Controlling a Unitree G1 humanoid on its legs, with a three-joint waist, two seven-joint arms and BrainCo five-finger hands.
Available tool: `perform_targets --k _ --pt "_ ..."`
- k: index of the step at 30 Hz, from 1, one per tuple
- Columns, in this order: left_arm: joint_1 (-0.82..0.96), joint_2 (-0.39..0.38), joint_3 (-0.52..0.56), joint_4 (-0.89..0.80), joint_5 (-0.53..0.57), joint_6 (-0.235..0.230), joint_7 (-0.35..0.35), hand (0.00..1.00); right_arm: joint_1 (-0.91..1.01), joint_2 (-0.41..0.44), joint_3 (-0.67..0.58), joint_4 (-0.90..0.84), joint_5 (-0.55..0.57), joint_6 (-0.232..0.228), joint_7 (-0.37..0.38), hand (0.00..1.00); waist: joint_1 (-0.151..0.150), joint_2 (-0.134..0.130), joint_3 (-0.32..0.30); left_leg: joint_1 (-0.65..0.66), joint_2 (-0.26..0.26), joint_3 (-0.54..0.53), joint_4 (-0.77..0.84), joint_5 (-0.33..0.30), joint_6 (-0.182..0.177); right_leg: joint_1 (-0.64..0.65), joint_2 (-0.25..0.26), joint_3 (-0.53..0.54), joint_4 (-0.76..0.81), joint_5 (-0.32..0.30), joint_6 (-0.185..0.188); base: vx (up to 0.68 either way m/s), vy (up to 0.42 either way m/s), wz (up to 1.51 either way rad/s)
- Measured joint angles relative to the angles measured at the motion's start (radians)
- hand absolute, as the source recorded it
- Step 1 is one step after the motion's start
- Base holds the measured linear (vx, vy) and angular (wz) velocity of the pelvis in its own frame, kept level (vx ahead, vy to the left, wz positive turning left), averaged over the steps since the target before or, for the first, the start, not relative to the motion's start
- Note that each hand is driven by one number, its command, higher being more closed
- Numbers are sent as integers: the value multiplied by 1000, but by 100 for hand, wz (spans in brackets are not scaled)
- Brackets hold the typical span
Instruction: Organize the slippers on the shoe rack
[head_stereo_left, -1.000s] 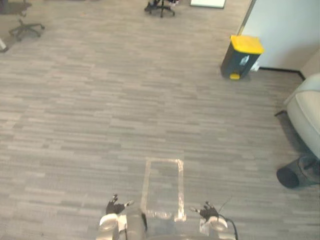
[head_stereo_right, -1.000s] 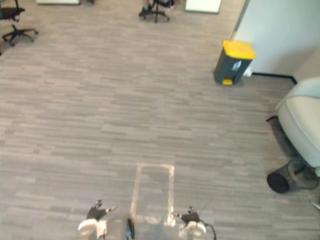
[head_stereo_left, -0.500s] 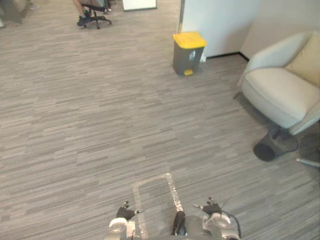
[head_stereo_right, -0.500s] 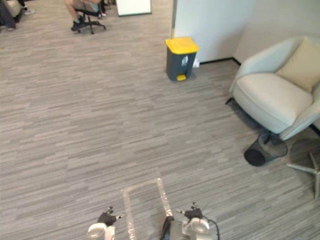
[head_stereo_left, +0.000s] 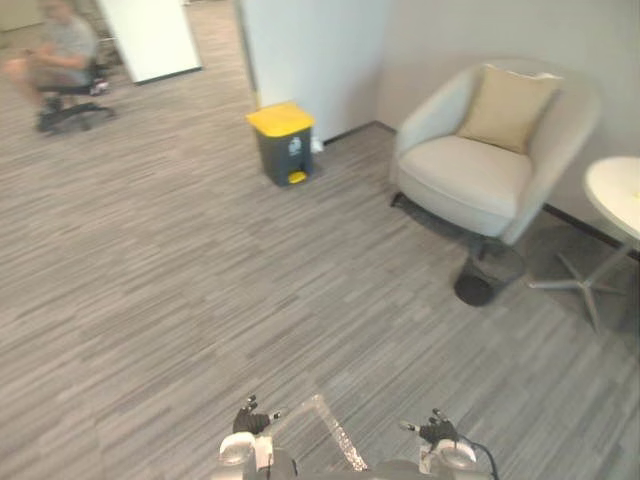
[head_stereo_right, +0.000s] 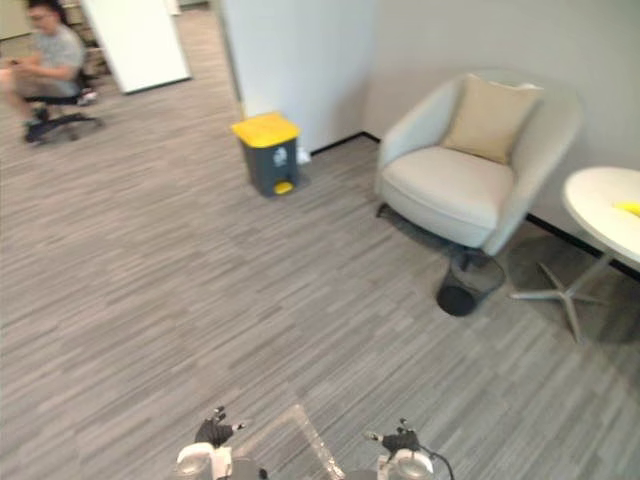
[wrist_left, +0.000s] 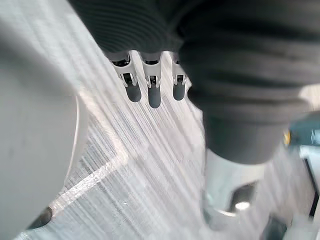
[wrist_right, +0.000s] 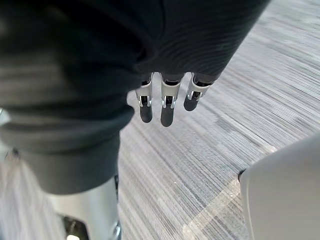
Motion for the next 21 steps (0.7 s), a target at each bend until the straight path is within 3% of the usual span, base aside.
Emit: perform_targets --k 3,6,8,10,12,17,19,21 --pt "-4 27 -2 26 2 2 -1 0 20 16 -4 19 -5 7 1 0 5 -37 -24 40 -25 91 -42 -7 13 17 -36 77 -88 47 32 222 264 -94" --pt "-20 38 -4 53 3 5 -1 0 24 13 -18 36 -5 7 3 0 4 -38 -24 99 -32 166 -74 -10 19 -1 -46 66 -71 65 40 126 126 -91" --pt "-16 42 -7 58 3 5 -1 0 15 5 -25 38 -5 6 8 0 5 -26 -16 135 -21 229 -82 -10 19 -38 -42 -25 -21 75 37 59 64 -119" --pt "-12 54 -35 76 2 4 -1 0 6 -10 -20 47 -6 5 9 0 7 -8 -10 169 -13 279 -102 -8 22 -63 -56 -215 -10 91 7 36 18 -119" --pt "-8 66 -58 91 1 4 0 0 -1 -18 -2 58 -6 -3 9 0 3 -3 -10 183 -15 307 -134 -8 23 -82 -62 -405 -43 95 -48 46 -49 -97" --pt "-12 54 -100 94 1 3 -3 0 -28 -60 -1 88 -7 -14 10 0 -1 44 13 187 7 292 -146 -7 22 -30 8 -376 -209 195 -78 39 -106 -53" --pt "-3 60 -100 94 3 3 -3 0 -28 -65 0 98 -7 -14 9 0 1 42 17 187 19 296 -101 -8 21 2 20 -350 -252 210 -81 6 -95 -34" --pt "-3 60 -73 79 3 2 -1 0 -28 -67 -1 107 -6 -15 7 0 6 29 28 125 64 296 98 -19 3 23 31 -311 -280 194 -78 -62 -100 -37"
